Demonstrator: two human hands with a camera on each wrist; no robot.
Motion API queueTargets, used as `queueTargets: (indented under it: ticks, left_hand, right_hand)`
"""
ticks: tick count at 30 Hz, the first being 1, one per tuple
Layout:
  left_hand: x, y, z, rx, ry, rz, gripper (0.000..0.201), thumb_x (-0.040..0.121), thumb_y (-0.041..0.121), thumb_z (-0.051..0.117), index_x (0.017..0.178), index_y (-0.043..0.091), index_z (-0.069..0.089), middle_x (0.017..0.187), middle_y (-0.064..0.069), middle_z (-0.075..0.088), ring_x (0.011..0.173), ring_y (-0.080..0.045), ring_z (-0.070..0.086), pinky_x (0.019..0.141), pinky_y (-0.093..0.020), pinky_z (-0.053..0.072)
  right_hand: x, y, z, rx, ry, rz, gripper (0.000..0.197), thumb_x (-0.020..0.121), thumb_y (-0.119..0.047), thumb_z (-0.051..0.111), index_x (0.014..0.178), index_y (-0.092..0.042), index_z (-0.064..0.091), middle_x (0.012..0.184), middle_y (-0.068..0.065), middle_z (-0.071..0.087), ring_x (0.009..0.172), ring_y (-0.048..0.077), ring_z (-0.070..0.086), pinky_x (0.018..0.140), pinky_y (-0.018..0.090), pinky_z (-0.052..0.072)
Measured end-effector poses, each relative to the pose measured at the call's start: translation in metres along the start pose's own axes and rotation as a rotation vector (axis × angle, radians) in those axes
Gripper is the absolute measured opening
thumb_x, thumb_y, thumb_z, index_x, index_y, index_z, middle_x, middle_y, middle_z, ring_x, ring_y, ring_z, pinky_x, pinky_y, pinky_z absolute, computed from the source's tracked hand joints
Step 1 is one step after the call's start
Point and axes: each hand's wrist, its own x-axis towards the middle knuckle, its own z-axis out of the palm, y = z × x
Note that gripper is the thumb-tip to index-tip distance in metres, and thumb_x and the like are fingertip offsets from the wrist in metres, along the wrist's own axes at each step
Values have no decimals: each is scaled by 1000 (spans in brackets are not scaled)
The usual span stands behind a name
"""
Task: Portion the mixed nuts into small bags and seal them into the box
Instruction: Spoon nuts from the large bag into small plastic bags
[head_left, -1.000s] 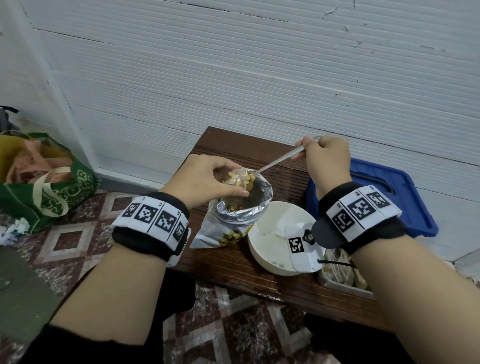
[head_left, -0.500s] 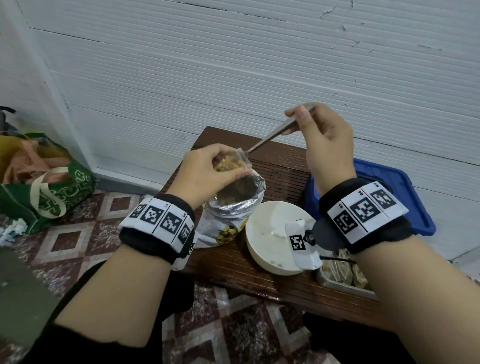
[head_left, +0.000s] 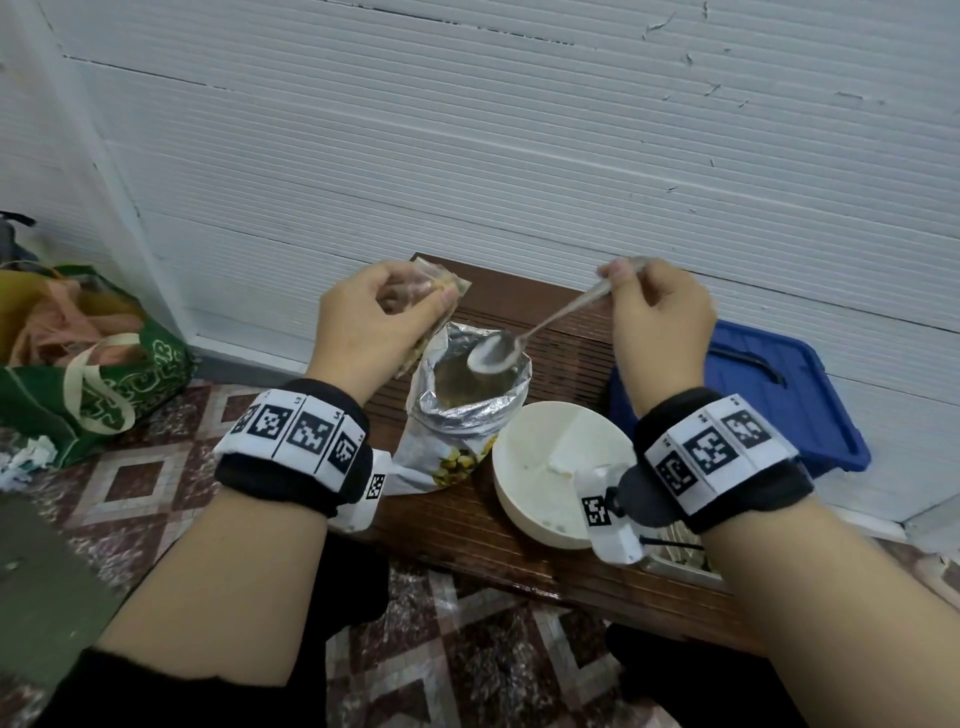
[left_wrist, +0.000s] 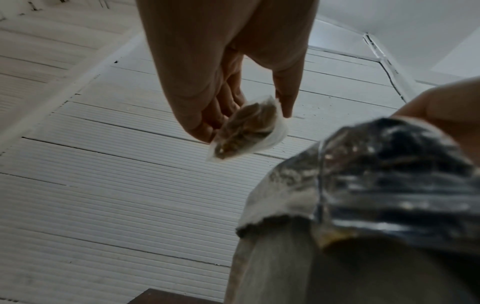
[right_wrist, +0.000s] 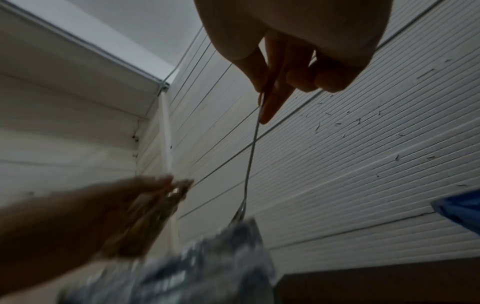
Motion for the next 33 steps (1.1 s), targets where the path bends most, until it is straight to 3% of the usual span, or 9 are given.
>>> queueTargets:
  ticks: [2, 5, 12, 17, 22, 26, 28, 30, 33]
  left_hand:
    - [-1, 1, 2, -14, 5, 1, 26, 75, 40, 77, 95, 28, 65, 95, 15, 67, 93, -2, 62, 82, -19, 50]
    - [-3, 3, 5, -29, -5, 10, 28, 75, 38, 78, 96, 27, 65, 95, 14, 67, 92, 0, 63, 82, -17, 50]
    - [-6, 8, 10, -60, -37, 29, 28, 75, 33, 79, 100, 24, 69, 93, 11, 71, 90, -1, 65, 83, -19, 53]
    - [-11, 15, 12, -85, -73, 62, 32, 74, 34, 79, 102, 24, 70, 93, 11, 71, 90, -1, 66, 86, -27, 55]
    - [-23, 27, 21, -100, -135, 113, 27, 75, 32, 79, 100, 34, 68, 88, 15, 70, 88, 4, 65, 84, -17, 53]
    - [-37, 41, 41, -131, -210, 173, 29, 78, 26, 78, 105, 31, 68, 89, 16, 68, 86, 7, 62, 78, -9, 48]
    - [-46, 47, 55, -167, -243, 196, 32, 79, 22, 77, 110, 23, 69, 92, 14, 69, 87, 6, 63, 77, -10, 48]
    - [-56, 51, 71, -187, -271, 221, 34, 80, 19, 76, 113, 19, 69, 96, 13, 69, 87, 6, 63, 76, -10, 48]
    - [-71, 50, 92, -166, -296, 262, 36, 82, 23, 74, 117, 24, 66, 98, 14, 68, 91, 4, 62, 79, -8, 45]
  right_hand:
    - [-12, 8, 9, -128, -90, -4, 26, 95, -26, 56, 71, -18, 65, 61, -7, 55, 58, 0, 49, 54, 9, 33]
    - [-29, 19, 23, -186, -190, 11, 22, 94, -28, 57, 83, -14, 71, 71, -8, 62, 67, 7, 54, 65, 21, 38]
    - [-40, 28, 33, -220, -266, 10, 10, 86, -24, 68, 76, -21, 69, 68, -3, 63, 72, 14, 58, 80, 37, 50]
    - [-37, 29, 30, -188, -250, 15, 15, 85, -34, 69, 79, -21, 67, 69, -7, 59, 68, 6, 52, 68, 27, 46]
    - [-30, 18, 8, -11, -199, 115, 29, 95, -39, 53, 82, -20, 71, 69, -6, 62, 70, 5, 56, 63, 12, 40]
    - [-25, 4, -22, 182, -213, 230, 36, 94, -41, 54, 76, -18, 76, 68, -1, 70, 75, 5, 62, 77, 24, 44]
    - [-22, 1, -39, 209, -239, 257, 33, 91, -38, 59, 70, -17, 74, 60, -6, 68, 62, -3, 56, 70, 24, 40]
    - [-21, 1, -57, 197, -263, 273, 28, 89, -30, 64, 66, -16, 72, 52, -11, 61, 49, -7, 50, 60, 15, 36]
    - [-20, 6, -80, 105, -310, 267, 25, 88, -23, 66, 67, -9, 71, 59, -3, 59, 45, -6, 48, 48, 7, 35]
